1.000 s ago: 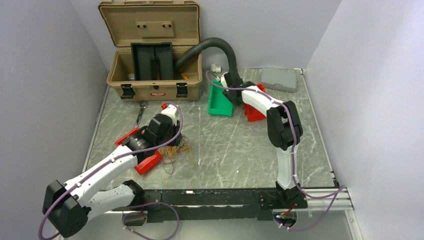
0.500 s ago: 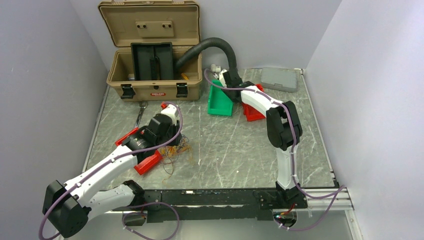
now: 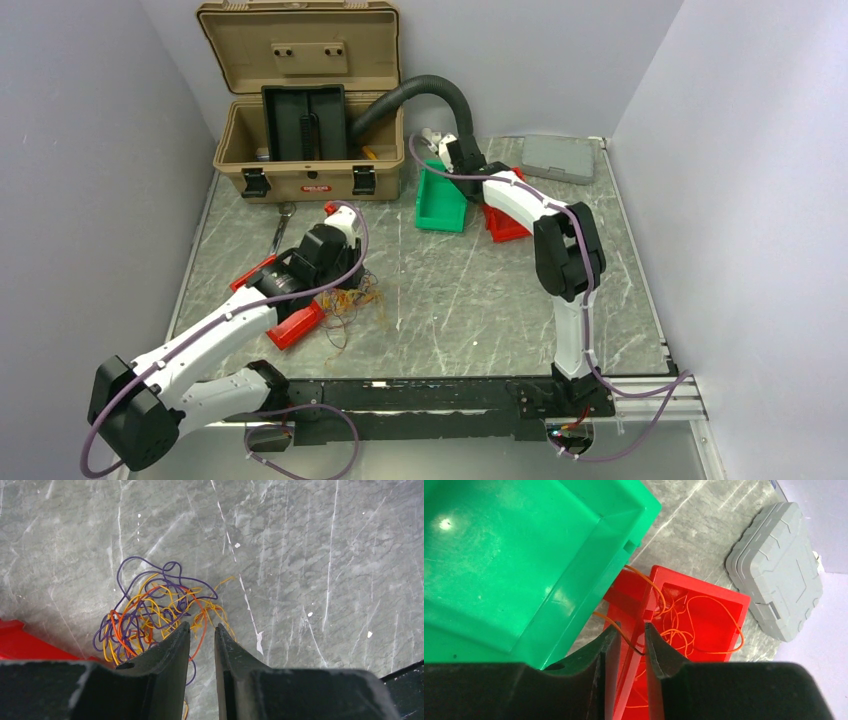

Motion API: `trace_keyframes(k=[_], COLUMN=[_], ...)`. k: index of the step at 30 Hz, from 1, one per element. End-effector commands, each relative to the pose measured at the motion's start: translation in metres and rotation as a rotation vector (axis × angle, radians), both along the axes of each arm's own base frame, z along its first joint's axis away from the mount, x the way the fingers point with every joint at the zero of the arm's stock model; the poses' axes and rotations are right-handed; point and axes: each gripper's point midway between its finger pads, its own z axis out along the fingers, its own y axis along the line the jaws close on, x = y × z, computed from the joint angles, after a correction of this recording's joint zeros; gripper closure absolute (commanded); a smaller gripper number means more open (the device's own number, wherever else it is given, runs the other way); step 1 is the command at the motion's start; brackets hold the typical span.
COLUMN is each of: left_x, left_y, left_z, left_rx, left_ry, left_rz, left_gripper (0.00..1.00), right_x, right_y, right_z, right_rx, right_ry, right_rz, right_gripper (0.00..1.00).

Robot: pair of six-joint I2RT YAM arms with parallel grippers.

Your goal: Untangle the cables

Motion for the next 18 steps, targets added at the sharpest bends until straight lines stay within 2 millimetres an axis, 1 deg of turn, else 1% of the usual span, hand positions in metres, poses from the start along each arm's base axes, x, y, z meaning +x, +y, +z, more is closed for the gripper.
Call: trace_keyframes(k=[1,2,5,8,10,14,18], left_x=[0.01,0.01,0.01,0.01,0.009,0.008,0.007], left_y=[-0.005,-0.005,-0.005,-0.005,-0.004,-0.004,-0.004], left_z=[0.019,0.02,0.019,0.02,0.018,0.017,0.016], left_rx=[-0.02,-0.02,-0.02,-0.02,-0.019,-0.021,-0.024], left_ry=[-0.045,-0.045,-0.044,-0.045,-0.043,-0.04,-0.038], left_rz=[-0.001,-0.001,-0.003,-0.003,-0.002,-0.002,-0.002], left_gripper=[0.7,0.7,0.7,0.7,0.7,0.7,0.7], right_x=[0.009,0.009,0.009,0.009,0.009,0.007,0.005], right_y=[0.014,0.015,0.015,0.012,0.009,0.002,-0.013], right_z=[0.052,0.054,0.057,0.059,0.06,0.064,0.069], right_rx=[0.118,0.126,0.146,0.156,0.172,0.234,0.343], right_ry=[-0.114,-0.118,-0.113,-0.114,-0.116,-0.121,-0.127], right_rz=[0.009,0.007,0.005,-0.008,-0.021,-0.049,-0.1], right_gripper=[0.74,0.76,0.91,0.98,1.0,1.0,1.0])
